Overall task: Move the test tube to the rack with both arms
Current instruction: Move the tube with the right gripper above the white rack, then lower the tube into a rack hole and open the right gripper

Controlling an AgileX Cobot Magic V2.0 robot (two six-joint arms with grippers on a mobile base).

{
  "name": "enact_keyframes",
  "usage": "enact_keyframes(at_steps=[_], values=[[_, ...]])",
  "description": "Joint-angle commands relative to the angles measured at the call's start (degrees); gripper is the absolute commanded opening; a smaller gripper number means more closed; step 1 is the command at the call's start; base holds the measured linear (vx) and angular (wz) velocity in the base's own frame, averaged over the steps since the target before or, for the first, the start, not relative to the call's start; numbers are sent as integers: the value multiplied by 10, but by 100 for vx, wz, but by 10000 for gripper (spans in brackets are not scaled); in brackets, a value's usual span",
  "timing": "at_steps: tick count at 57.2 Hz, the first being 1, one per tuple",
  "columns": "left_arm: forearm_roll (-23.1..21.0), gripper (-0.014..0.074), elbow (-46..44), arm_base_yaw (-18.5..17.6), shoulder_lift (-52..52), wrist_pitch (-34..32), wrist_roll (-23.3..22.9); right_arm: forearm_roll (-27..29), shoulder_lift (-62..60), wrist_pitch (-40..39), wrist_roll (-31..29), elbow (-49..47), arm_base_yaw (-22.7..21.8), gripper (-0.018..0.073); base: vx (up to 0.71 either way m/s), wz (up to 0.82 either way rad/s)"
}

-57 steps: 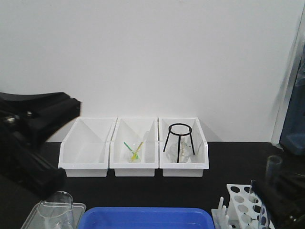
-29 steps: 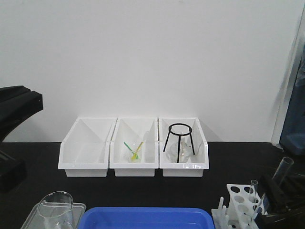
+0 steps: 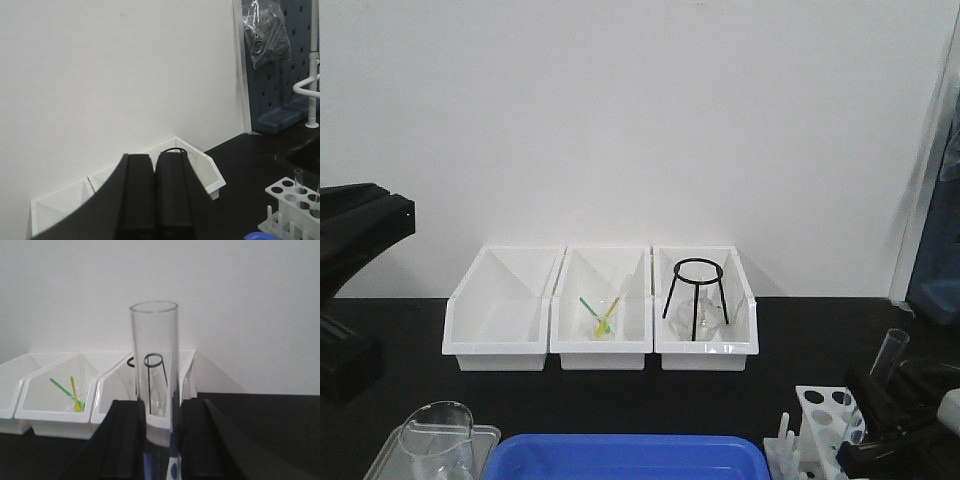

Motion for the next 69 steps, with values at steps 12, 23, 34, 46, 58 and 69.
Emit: enact_keyframes(at_steps=[12,23,34,46,58,69], values=[[18,-8,-19,-1,-3,-21,-1,-27,62,-115,4,-14,-4,-8,0,0],[17,-8,-19,-1,-3,-21,-1,-45,93,-115,-3,-14,-4,-8,0,0],[17,-7,-19,-1,-3,-21,-1,-47,97,-115,-20,-14,-4,-1,0,0],[16,-7,-19,-1,-3,-21,-1,-48,97,-115,-47,-14,-4,114,0,0],[16,-7,-19,-1,-3,-21,-1,-51,97,-115,-45,-14,-4,350,0,0],[16,-7,-19,-1,-3,-21,-1,-53,87,-115,-42,-14,-4,489,0,0]])
